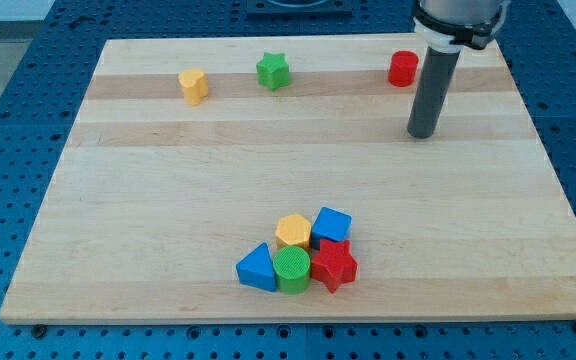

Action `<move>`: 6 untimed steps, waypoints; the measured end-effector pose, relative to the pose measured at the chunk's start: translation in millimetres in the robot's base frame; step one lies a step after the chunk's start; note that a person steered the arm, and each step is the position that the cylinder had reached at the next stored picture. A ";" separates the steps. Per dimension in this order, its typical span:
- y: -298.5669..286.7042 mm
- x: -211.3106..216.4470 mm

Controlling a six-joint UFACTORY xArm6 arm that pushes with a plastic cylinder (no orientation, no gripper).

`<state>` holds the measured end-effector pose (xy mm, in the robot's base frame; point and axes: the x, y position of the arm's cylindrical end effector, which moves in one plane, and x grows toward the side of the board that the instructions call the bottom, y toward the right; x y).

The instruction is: Move red circle towards center

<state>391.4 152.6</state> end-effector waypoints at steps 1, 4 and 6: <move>43.1 -13.9; 88.5 -141.5; 13.4 -142.8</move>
<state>248.6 166.0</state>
